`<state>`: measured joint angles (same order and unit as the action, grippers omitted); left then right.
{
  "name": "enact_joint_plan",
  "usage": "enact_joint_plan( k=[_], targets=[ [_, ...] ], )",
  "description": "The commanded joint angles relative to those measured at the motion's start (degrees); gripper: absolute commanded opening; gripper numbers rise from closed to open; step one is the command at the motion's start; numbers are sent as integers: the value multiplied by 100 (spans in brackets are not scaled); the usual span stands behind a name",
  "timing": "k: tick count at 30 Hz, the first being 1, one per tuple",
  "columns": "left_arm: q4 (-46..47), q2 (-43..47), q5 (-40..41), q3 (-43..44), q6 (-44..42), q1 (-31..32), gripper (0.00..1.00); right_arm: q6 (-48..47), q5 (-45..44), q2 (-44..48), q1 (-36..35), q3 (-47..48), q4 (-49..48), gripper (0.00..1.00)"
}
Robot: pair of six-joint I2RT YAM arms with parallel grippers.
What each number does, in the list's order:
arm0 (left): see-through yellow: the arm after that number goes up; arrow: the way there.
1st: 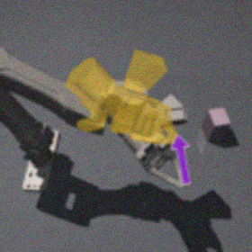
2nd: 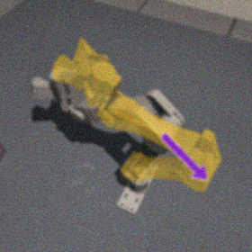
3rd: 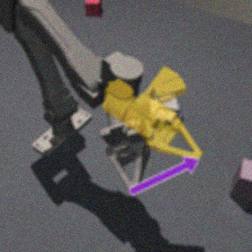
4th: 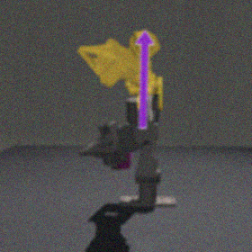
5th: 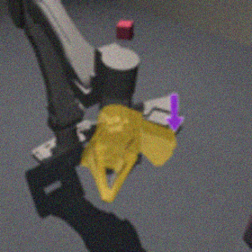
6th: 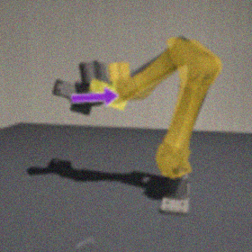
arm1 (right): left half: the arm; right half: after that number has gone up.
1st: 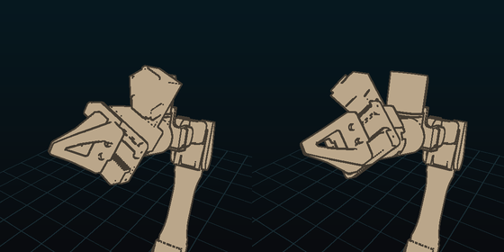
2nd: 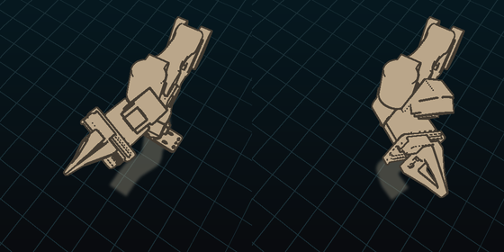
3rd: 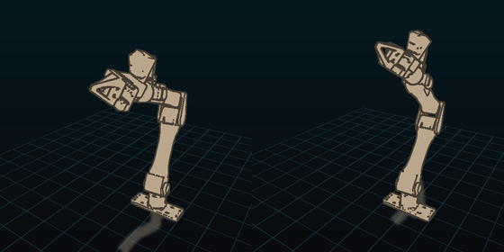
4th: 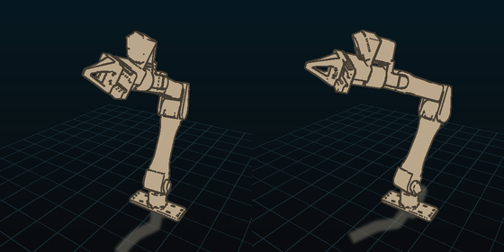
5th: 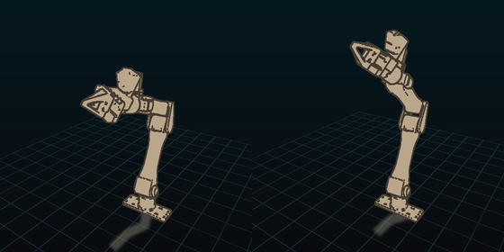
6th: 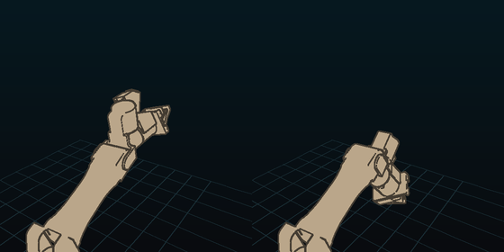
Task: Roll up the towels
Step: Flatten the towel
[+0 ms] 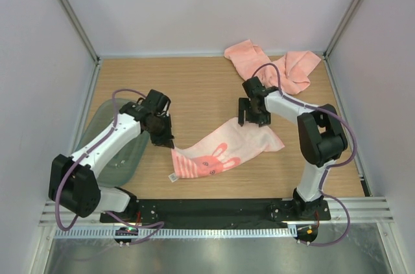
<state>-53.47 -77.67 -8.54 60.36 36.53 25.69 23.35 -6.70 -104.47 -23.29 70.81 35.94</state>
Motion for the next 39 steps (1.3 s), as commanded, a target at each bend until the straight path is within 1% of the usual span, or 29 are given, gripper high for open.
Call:
enact_joint_plan(
  k=[1, 2, 4, 5, 7, 8, 12, 14, 18, 19, 21, 22, 25, 26, 27, 28, 29, 30, 31, 32, 33, 34, 36, 37, 38, 39],
  targets=[
    [39, -38, 54, 90, -120, -38, 0, -59, -147, -319, -35, 232, -175, 76],
    [30, -47, 62, 116, -120, -47, 0, -59, -165, -364, -35, 267, -184, 74],
    [39, -64, 62, 134, -129, -47, 0, -68, -165, -434, -35, 293, -176, 67],
    [47, -82, 54, 134, -146, -38, 0, -68, -191, -469, -35, 311, -167, 56],
    [74, -108, 54, 134, -147, -38, 1, -68, -218, -487, -27, 311, -167, 43],
    [74, -117, 62, 134, -147, -47, 0, -77, -226, -478, -35, 302, -158, 32],
    [83, -152, -8, 152, -138, -38, 0, -121, -209, -373, -35, 276, -70, 6],
    [30, -117, -25, 239, -138, -47, 0, -112, -270, -181, -35, 189, 52, 2],
    [-198, 137, 19, 634, -243, -29, 0, -51, -656, 758, -35, -22, 456, 1],
    [-251, 216, -16, 713, -295, -21, 0, 2, -857, 1257, -35, -75, 562, 1],
    [-234, 471, -104, 916, -383, -3, 0, 195, -1034, 1883, -44, -286, 826, 1],
    [-147, 542, -218, 969, -453, -3, 0, 292, -1157, 2504, -44, -374, 879, 1],
    [160, 692, -315, 969, -507, -3, 0, 564, -1316, 3394, -35, -795, 879, 1],
    [266, 657, -324, 960, -516, 6, 0, 600, -1343, 3485, -35, -1014, 740, 2],
    [354, 500, -289, 1004, -498, -3, 0, 644, -1404, 3512, -35, -1120, 669, 9],
    [512, 333, -263, 1065, -507, -3, 0, 696, -1500, 3460, -44, -1200, 607, 22],
    [574, 157, -254, 1179, -533, -3, 0, 740, -1588, 3181, -27, -1253, 528, 62],
    [636, -288, -237, 1476, -542, -3, 0, 767, -1685, 2995, 43, -1271, 458, 73],
    [715, -528, -219, 1696, -551, -3, 0, 837, -1659, 2811, 113, -1254, 370, 82],
    [759, -756, -201, 1899, -586, -3, 0, 864, -1590, 2591, 201, -1193, 195, 89],
    [803, -1054, -36, 2379, -630, -12, 0, 890, -1415, 2250, 376, -1148, 89, 95],
    [673, -1597, 35, 2663, -639, -38, 0, 890, -1344, 2055, 430, -1096, -7, 96],
    [444, -2188, 54, 3260, -735, -56, 0, 881, -1273, 1669, 509, -833, -44, 98],
    [147, -2426, 62, 3750, -744, -56, 0, 873, -1281, 1605, 544, -736, -17, 99],
    [14, -2855, 71, 3973, -744, -56, 0, 838, -1281, 1579, 562, -613, 9, 99],
    [-66, -2998, 54, 4088, -744, -56, 0, 829, -1281, 1578, 588, -594, 9, 100]
  ],
)
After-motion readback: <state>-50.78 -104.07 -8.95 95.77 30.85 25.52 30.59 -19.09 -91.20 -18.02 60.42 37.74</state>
